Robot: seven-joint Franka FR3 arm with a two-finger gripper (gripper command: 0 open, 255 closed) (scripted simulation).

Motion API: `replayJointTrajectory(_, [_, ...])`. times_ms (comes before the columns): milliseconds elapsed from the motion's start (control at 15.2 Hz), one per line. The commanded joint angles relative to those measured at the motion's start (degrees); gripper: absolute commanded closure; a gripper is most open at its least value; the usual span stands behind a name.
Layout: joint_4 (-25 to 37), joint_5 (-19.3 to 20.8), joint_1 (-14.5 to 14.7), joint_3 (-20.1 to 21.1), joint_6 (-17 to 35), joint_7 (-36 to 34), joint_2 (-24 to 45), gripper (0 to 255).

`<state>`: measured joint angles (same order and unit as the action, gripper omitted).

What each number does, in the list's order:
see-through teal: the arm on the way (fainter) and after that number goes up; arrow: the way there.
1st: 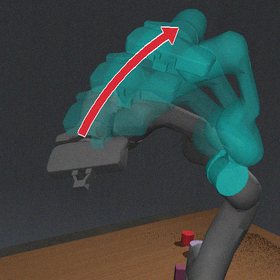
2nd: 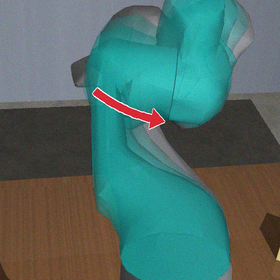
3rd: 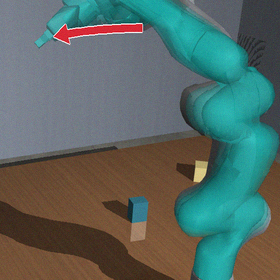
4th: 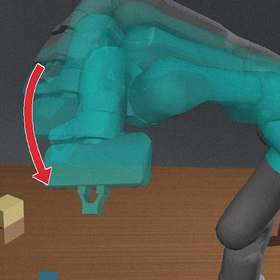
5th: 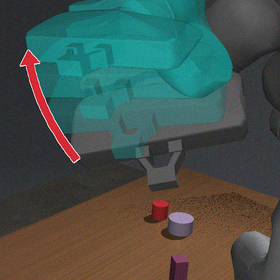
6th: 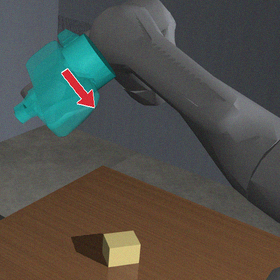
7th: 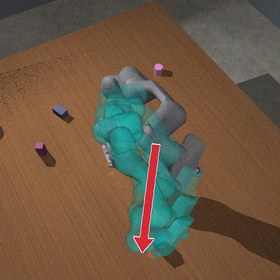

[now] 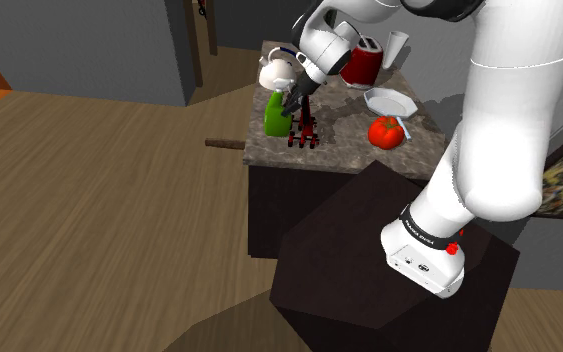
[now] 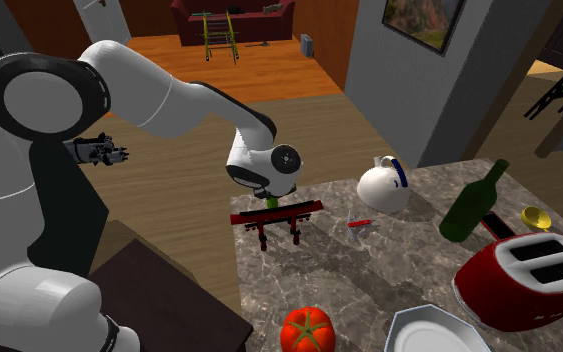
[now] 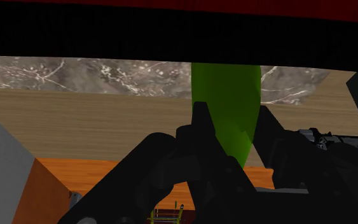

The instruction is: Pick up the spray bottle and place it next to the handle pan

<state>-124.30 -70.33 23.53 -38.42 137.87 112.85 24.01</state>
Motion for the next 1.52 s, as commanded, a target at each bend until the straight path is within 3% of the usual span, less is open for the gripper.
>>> replayJointTrajectory(0, [-0.02,0.00,0.01,0.02,-0.01,0.00,0.00,255])
replayJointTrajectory(264, [-0.01,0.01,0.01,0.02,-0.02,0.00,0.01,255])
replayJointTrajectory(1452, [-1.11,17.01,5.61,-6.51,-1.75,-14.35,-12.59,255])
